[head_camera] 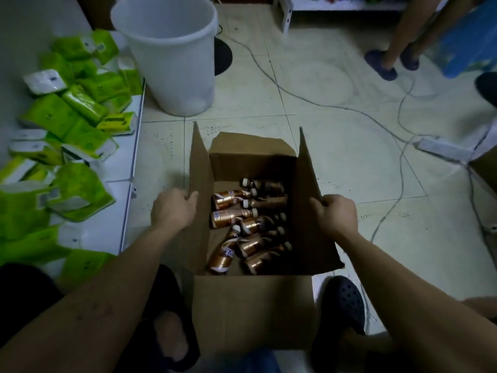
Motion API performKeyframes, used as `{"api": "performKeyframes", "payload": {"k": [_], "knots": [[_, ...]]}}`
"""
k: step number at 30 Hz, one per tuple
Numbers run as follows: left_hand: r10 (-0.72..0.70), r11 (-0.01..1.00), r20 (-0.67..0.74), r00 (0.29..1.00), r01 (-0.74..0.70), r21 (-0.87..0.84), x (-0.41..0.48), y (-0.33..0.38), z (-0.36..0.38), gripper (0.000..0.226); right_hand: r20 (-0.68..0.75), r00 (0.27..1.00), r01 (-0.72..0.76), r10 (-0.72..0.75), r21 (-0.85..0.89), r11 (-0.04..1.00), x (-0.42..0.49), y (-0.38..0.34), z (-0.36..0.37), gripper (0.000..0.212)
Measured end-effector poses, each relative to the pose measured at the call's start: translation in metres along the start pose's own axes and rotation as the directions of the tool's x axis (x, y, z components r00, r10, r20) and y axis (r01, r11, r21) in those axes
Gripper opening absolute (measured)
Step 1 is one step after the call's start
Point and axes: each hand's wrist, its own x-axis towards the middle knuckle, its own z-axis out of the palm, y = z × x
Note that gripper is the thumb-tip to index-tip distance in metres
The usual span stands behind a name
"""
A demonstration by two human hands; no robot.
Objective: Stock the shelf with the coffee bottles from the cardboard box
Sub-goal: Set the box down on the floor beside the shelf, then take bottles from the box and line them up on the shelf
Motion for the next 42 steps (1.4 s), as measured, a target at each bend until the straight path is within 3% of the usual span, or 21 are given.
{"api": "performKeyframes", "payload": {"k": [5, 7, 11, 13, 14, 16, 17, 19, 21, 26, 30, 37, 40, 42], "knots": [[-0.015, 0.988, 0.194, 0.981, -0.016, 0.156, 0.07, -0.055, -0.025, 0.062, 0.053, 0.997, -0.054, 0.059, -0.102, 0.993, 0.045, 0.021, -0.019, 0.042], [-0.124, 0.983, 0.221, 0.967, 0.09, 0.161, 0.087, -0.073, -0.018, 0.067, 0.059, 0.987, -0.131, 0.148, -0.228, 0.965, 0.058, 0.042, -0.022, 0.048], [-0.286, 0.956, 0.173, 0.943, 0.269, 0.115, 0.099, -0.088, 0.013, 0.069, -0.105, 0.942, -0.333, 0.318, -0.361, 0.871, 0.072, 0.068, -0.003, 0.056], [-0.28, 0.959, 0.168, 0.945, 0.266, 0.102, 0.086, -0.082, 0.033, 0.088, -0.042, 0.962, -0.246, 0.27, -0.558, 0.792, 0.066, 0.07, 0.019, 0.068], [-0.216, 0.975, 0.202, 0.955, 0.198, 0.104, 0.076, -0.074, 0.046, 0.089, 0.084, 0.967, -0.137, 0.24, -0.623, 0.77, 0.061, 0.067, 0.033, 0.073], [-0.148, 0.987, 0.295, 0.944, 0.16, -0.016, 0.057, -0.054, 0.077, 0.066, 0.342, 0.914, -0.043, 0.219, -0.456, 0.889, 0.049, 0.058, 0.067, 0.062], [-0.163, 0.971, 0.345, 0.924, 0.213, -0.111, 0.045, -0.044, 0.09, 0.056, 0.402, 0.881, -0.122, 0.248, -0.314, 0.942, 0.04, 0.051, 0.083, 0.052], [-0.22, 0.905, 0.419, 0.881, 0.345, -0.25, 0.03, -0.027, 0.107, 0.064, 0.347, 0.877, -0.31, 0.332, -0.12, 0.943, 0.025, 0.033, 0.108, 0.057], [-0.235, 0.879, 0.457, 0.858, 0.388, -0.277, 0.026, -0.025, 0.114, 0.081, 0.269, 0.879, -0.384, 0.394, -0.091, 0.919, 0.013, 0.021, 0.121, 0.079], [-0.032, 0.92, 0.494, 0.869, 0.22, -0.326, 0.034, -0.043, 0.113, 0.053, 0.266, 0.885, -0.398, 0.383, 0.004, 0.917, 0.008, 0.025, 0.128, 0.06], [0.027, 0.895, 0.499, 0.866, 0.201, -0.398, 0.036, -0.04, 0.108, 0.048, 0.342, 0.881, -0.357, 0.328, 0.025, 0.934, 0.025, 0.026, 0.119, 0.042], [-0.052, 0.869, 0.439, 0.897, 0.257, -0.423, 0.073, -0.021, 0.112, 0.051, 0.331, 0.896, -0.316, 0.296, 0.008, 0.949, 0.074, 0.009, 0.116, 0.043], [-0.161, 0.873, 0.395, 0.904, 0.318, -0.37, 0.086, -0.005, 0.116, 0.071, 0.316, 0.885, -0.339, 0.342, -0.066, 0.938, 0.089, -0.003, 0.119, 0.048], [-0.186, 0.949, 0.233, 0.955, 0.236, -0.209, 0.08, 0.007, 0.115, 0.093, 0.281, 0.898, -0.264, 0.338, -0.27, 0.926, 0.09, -0.009, 0.122, 0.066]]}}
